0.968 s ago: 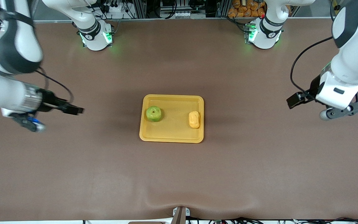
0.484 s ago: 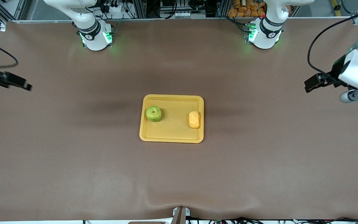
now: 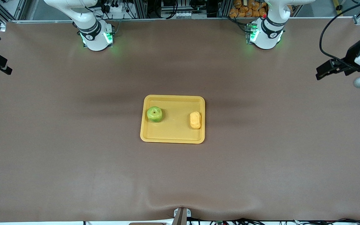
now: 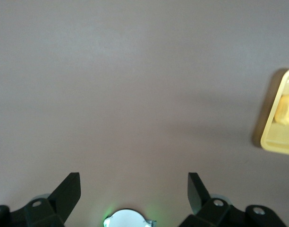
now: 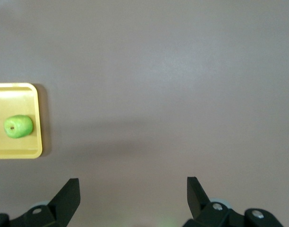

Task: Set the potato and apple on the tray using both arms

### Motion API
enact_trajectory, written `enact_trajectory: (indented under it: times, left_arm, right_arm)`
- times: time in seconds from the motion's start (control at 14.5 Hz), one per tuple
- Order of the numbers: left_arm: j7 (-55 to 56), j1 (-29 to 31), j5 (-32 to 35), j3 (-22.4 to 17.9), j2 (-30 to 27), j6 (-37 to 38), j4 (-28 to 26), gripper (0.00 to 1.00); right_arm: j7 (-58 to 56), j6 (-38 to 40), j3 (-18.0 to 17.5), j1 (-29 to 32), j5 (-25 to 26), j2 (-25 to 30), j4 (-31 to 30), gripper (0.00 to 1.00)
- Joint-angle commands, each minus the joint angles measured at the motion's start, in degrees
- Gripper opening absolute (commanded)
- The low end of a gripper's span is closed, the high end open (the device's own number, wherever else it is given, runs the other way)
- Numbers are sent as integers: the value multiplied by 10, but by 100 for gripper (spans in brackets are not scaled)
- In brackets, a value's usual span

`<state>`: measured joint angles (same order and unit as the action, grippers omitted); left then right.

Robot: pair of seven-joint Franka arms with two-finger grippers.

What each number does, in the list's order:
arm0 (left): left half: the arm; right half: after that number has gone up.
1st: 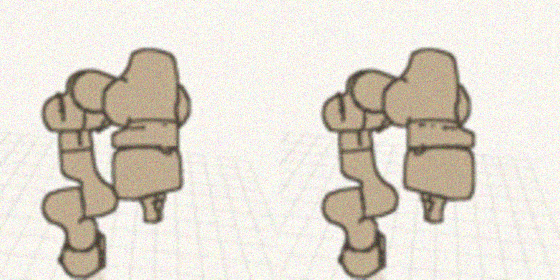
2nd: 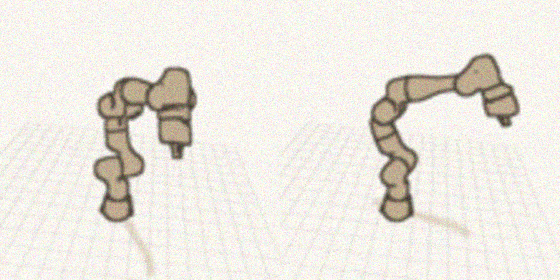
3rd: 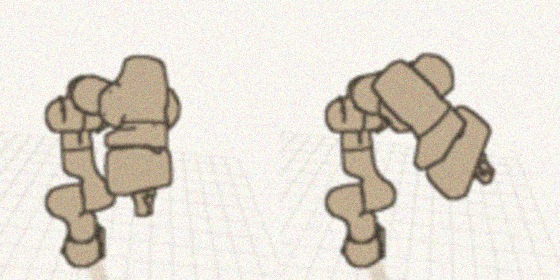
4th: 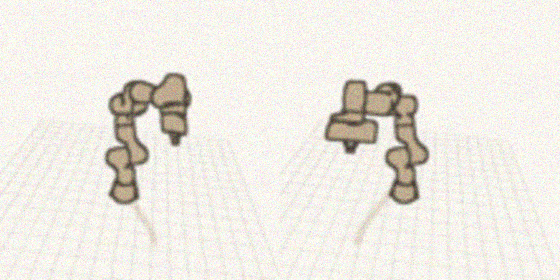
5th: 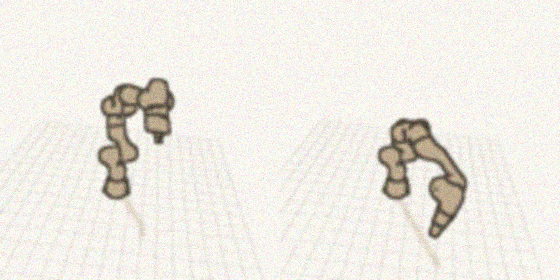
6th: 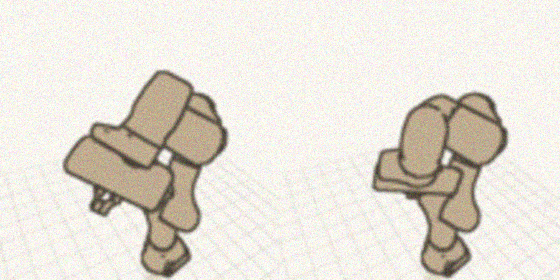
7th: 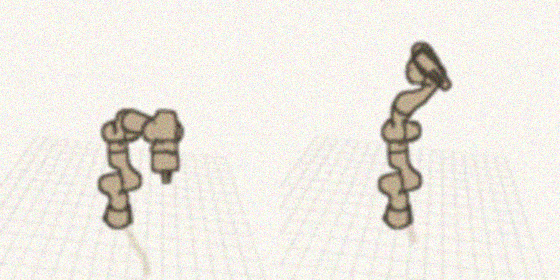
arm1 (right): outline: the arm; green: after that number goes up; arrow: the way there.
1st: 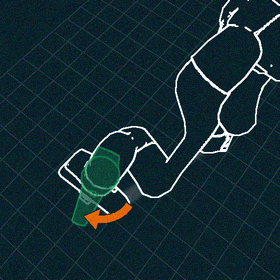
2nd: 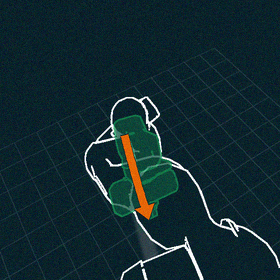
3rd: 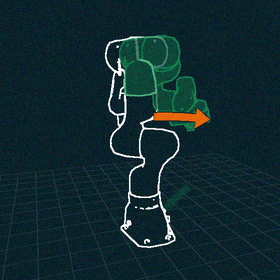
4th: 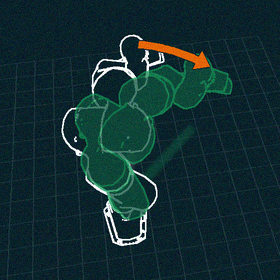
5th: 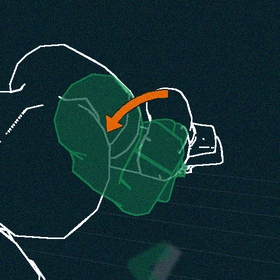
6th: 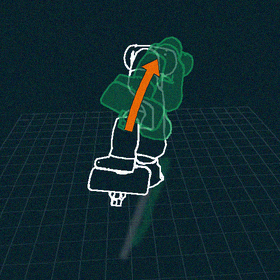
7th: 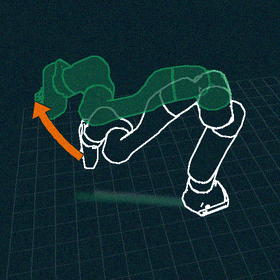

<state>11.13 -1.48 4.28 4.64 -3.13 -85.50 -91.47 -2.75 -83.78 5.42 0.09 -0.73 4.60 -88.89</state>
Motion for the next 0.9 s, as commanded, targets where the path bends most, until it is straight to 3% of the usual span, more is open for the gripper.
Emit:
enact_trajectory:
  times: [0.0,0.83]
  left_arm:
    - [-25,3,-21,9,-39,4,-33,100]
    - [-37,7,-35,25,-38,10,-27,100]
  right_arm:
    - [7,36,-6,-4,17,0,26,100]
    - [20,20,-12,1,8,-1,22,100]
